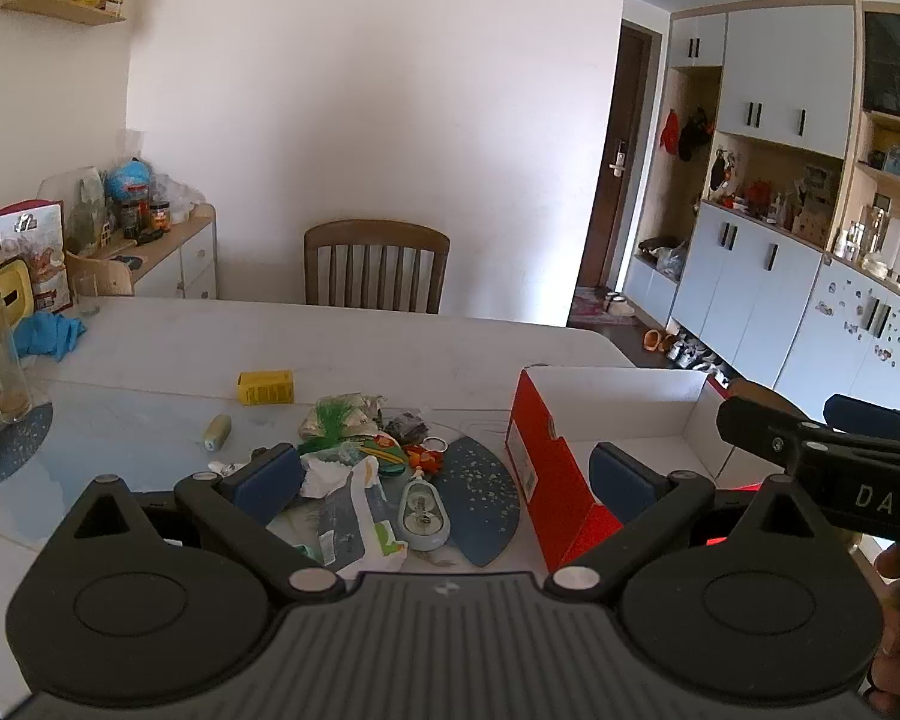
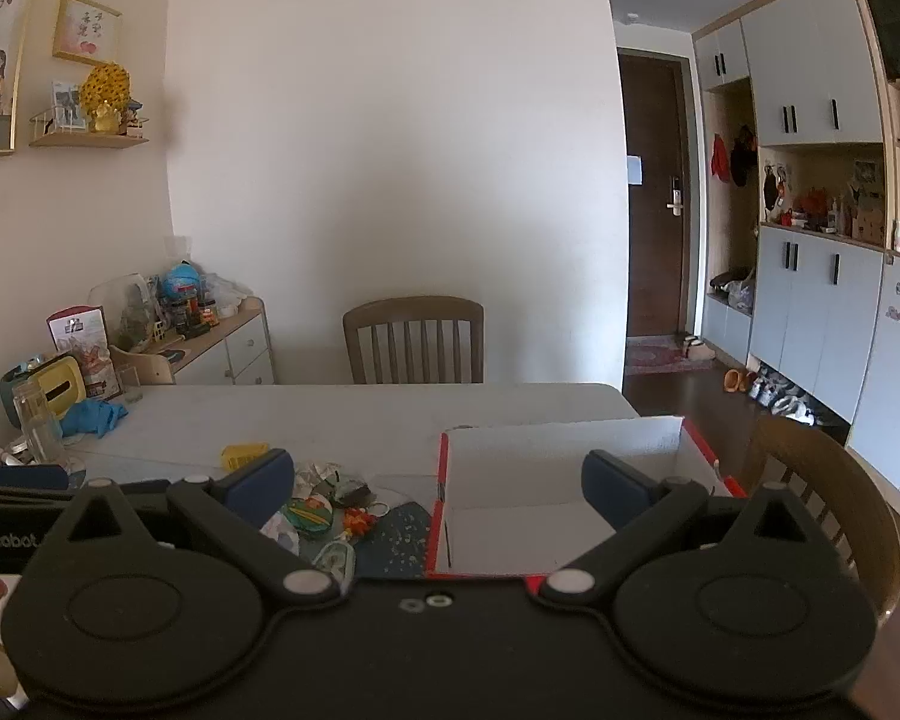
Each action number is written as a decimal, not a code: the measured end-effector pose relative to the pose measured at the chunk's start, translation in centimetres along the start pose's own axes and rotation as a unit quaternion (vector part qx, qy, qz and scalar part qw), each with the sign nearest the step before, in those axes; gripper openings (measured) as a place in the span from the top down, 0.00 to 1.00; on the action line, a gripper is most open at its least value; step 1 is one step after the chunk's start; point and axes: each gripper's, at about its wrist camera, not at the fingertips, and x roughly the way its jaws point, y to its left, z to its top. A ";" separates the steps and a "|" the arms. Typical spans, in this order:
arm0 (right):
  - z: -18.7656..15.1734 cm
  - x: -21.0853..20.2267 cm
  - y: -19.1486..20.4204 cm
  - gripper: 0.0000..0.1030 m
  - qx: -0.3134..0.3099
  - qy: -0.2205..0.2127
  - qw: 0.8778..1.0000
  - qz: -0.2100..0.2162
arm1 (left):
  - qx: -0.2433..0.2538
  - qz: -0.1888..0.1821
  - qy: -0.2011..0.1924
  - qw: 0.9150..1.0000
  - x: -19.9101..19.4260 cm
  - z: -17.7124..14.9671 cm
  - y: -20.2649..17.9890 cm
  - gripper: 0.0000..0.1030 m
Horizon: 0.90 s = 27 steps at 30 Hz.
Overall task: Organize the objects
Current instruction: 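Move both tools toward the cluttered items on the table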
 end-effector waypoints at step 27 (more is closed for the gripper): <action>-0.6 9.3 7.7 0.04 -0.018 0.075 0.997 -0.029 | 0.028 -0.035 0.053 0.998 9.1 1.5 9.3 0.00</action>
